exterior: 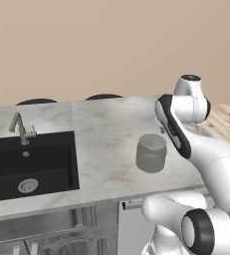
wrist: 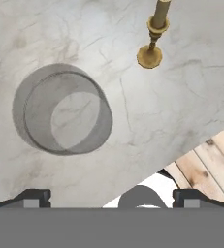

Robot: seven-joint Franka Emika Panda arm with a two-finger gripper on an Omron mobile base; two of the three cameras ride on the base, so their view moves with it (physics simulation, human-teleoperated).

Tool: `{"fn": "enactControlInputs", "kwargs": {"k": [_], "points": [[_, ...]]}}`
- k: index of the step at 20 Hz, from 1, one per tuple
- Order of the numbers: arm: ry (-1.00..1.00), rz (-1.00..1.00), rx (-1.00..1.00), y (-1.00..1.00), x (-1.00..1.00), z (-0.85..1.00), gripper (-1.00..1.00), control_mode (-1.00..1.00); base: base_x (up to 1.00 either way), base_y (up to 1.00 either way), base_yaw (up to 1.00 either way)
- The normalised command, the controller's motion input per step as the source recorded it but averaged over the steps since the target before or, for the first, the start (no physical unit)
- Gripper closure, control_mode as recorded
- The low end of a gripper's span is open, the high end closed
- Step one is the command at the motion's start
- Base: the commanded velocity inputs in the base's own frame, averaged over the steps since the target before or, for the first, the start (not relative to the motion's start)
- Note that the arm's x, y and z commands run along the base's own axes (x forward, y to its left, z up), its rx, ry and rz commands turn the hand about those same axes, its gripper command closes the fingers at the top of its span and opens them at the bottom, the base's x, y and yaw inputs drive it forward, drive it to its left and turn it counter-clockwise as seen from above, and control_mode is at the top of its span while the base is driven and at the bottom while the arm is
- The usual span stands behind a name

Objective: Pick the candle and jar from the dining table and place them in the open cabinet. Close the cabinet after placing the objects.

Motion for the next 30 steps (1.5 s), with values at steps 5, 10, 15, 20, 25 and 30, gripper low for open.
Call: {"fn": "enactControlInputs", "kwargs": {"k": [5,10,15,20,25,30], "points": [[0.02,-0.08,0.0,-0.04,0.0,-0.2,-1.0,-1.0,0.0,0.0,0.0],[0.01,-0.03,0.02,-0.03,0.0,-0.19,-1.0,-1.0,0.0,0.0,0.0],[0.01,0.0,0.02,-0.03,0.0,-0.21,-1.0,-1.0,0.0,0.0,0.0],[0.03,0.0,0.0,0.0,0.0,-0.2,-1.0,-1.0,0.0,0.0,0.0],[0.04,0.0,0.0,0.0,0.0,-0.17,-1.0,-1.0,0.0,0.0,0.0],[0.04,0.0,0.0,-0.01,0.0,-0.1,-1.0,-1.0,0.0,0.0,0.0]]}}
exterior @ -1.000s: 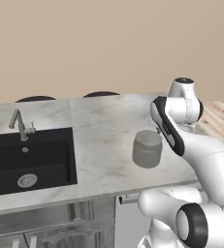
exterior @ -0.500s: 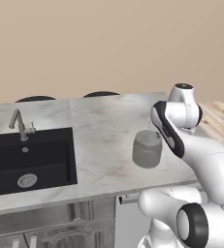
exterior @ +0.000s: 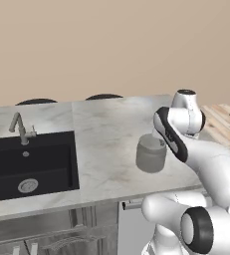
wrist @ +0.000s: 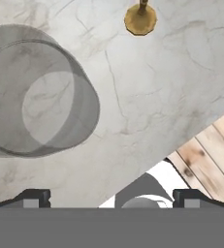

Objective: Pick the candle and jar from the dining table and place them in the open cabinet. Close the cabinet after placing the objects.

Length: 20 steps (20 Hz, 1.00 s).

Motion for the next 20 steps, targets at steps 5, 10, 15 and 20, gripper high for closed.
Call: {"fn": "enactControlInputs", "kwargs": {"k": [5,10,15,20], "points": [[0.05,0.0,0.01,0.0,0.09,-0.03,-1.0,-1.0,0.0,0.0,0.0],[0.05,0.0,0.01,0.0,0.16,0.0,-1.0,-1.0,0.0,0.0,0.0],[0.04,0.0,0.0,0.0,0.1,-0.01,-1.0,-1.0,0.0,0.0,0.0],[0.02,0.0,0.0,0.0,0.04,-0.13,-1.0,-1.0,0.0,0.0,0.0]]}}
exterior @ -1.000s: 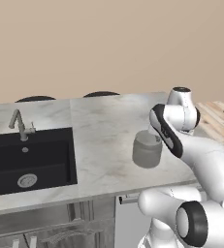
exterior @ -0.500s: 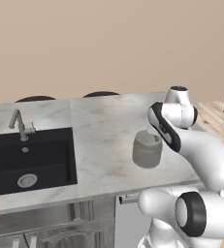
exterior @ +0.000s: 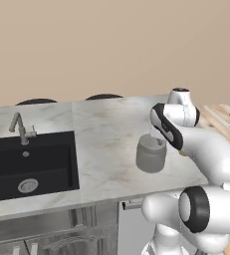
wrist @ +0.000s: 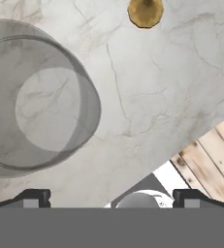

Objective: Pick the candle and jar from the dining table and place them in the open cabinet. Close the cabinet after placing the objects.

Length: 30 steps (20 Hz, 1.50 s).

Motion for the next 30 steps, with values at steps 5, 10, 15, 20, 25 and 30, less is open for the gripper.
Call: {"fn": "enactControlInputs", "kwargs": {"k": [5,10,15,20,25,30], "points": [[0.01,0.0,0.0,0.0,0.05,-0.17,-1.0,-1.0,0.0,0.0,0.0],[0.0,0.0,0.0,0.0,0.08,-0.14,-1.0,-1.0,0.0,0.0,0.0],[0.0,0.0,0.0,0.0,0.1,-0.05,-1.0,-1.0,0.0,0.0,0.0],[0.0,0.0,0.0,0.0,0.17,0.0,-1.0,-1.0,0.0,0.0,0.0],[0.0,0.0,0.0,0.0,0.17,0.0,-1.0,-1.0,0.0,0.0,0.0],[0.0,0.0,0.0,0.0,0.13,-0.08,-1.0,-1.0,0.0,0.0,0.0]]}}
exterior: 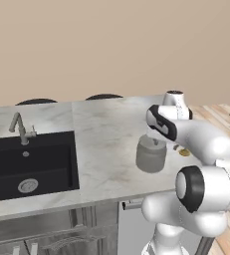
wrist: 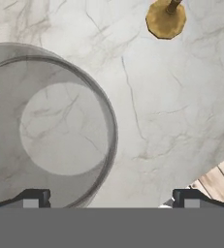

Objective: Pick the candle and jar from the dining table and place them in the open cabinet. Close the cabinet after placing the objects.

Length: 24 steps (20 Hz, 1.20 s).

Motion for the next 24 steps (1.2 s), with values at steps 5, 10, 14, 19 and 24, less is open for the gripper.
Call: {"fn": "enactControlInputs", "kwargs": {"k": [5,10,14,19,24], "points": [[0.0,0.0,0.0,0.0,0.12,-0.11,-1.0,-1.0,0.0,0.0,0.0],[0.0,0.0,0.0,0.0,0.16,-0.12,-1.0,-1.0,0.0,0.0,0.0],[0.0,0.0,0.0,0.0,0.11,-0.14,-1.0,-1.0,0.0,0.0,0.0],[0.0,0.0,0.0,0.0,0.12,-0.17,-1.0,-1.0,0.0,0.0,0.0],[0.0,0.0,0.0,0.0,0.12,-0.17,-1.0,-1.0,0.0,0.0,0.0]]}}
